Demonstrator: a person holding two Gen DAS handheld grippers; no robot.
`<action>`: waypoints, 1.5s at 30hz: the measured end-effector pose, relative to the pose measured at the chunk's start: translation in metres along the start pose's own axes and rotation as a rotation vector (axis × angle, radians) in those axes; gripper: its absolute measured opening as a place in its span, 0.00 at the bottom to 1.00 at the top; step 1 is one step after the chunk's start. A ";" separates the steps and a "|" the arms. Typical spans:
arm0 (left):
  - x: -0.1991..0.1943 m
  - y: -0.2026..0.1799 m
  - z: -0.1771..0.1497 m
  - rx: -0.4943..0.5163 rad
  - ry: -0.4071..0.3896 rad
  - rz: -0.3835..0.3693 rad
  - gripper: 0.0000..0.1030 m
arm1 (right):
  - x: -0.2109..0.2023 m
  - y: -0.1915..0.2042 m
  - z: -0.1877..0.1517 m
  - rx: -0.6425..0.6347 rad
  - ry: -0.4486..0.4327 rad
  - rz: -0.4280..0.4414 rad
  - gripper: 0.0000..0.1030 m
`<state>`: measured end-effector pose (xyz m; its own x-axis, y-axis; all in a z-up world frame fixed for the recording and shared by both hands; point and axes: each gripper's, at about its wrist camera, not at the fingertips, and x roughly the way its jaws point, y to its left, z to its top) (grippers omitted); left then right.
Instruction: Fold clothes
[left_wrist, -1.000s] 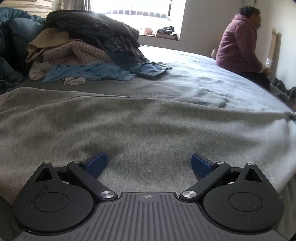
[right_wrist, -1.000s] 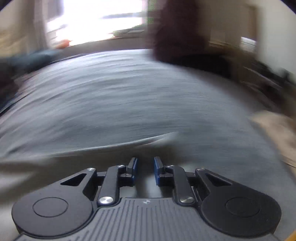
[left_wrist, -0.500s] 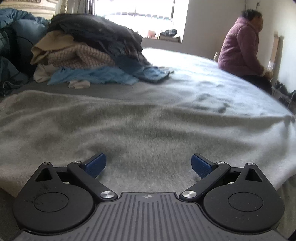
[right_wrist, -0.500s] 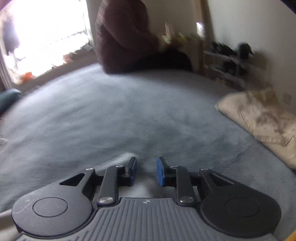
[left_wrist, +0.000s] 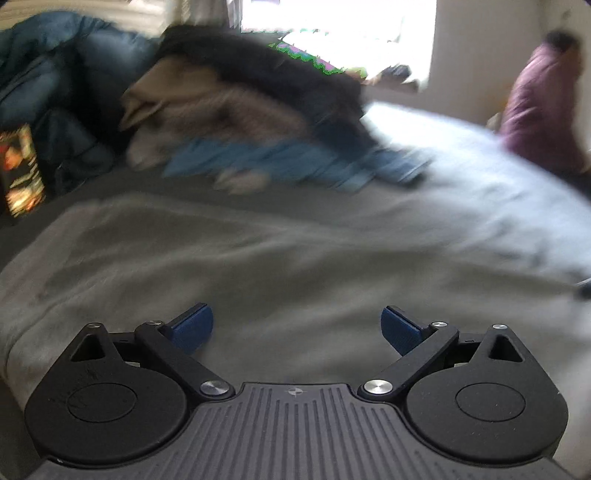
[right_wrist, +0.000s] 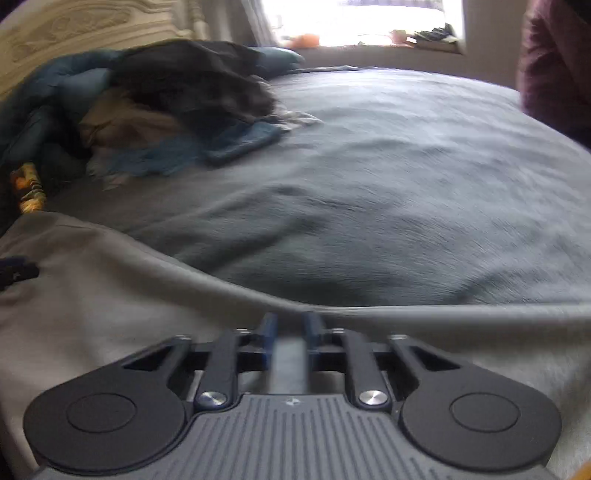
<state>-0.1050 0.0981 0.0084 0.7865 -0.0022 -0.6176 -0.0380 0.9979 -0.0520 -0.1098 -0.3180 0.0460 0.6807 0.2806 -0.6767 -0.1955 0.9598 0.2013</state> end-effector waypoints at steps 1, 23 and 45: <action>0.000 0.005 -0.002 -0.013 -0.013 -0.017 0.96 | -0.006 -0.011 0.004 0.070 -0.015 -0.022 0.03; 0.003 0.004 -0.014 0.009 -0.079 -0.017 1.00 | -0.080 0.136 -0.068 -0.226 -0.291 -0.057 0.10; 0.004 0.003 -0.015 0.030 -0.085 -0.010 1.00 | -0.175 -0.071 -0.099 0.245 -0.378 -0.390 0.14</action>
<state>-0.1115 0.0998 -0.0063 0.8362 -0.0080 -0.5483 -0.0123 0.9994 -0.0333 -0.2844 -0.4346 0.0800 0.8826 -0.1568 -0.4432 0.2575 0.9500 0.1767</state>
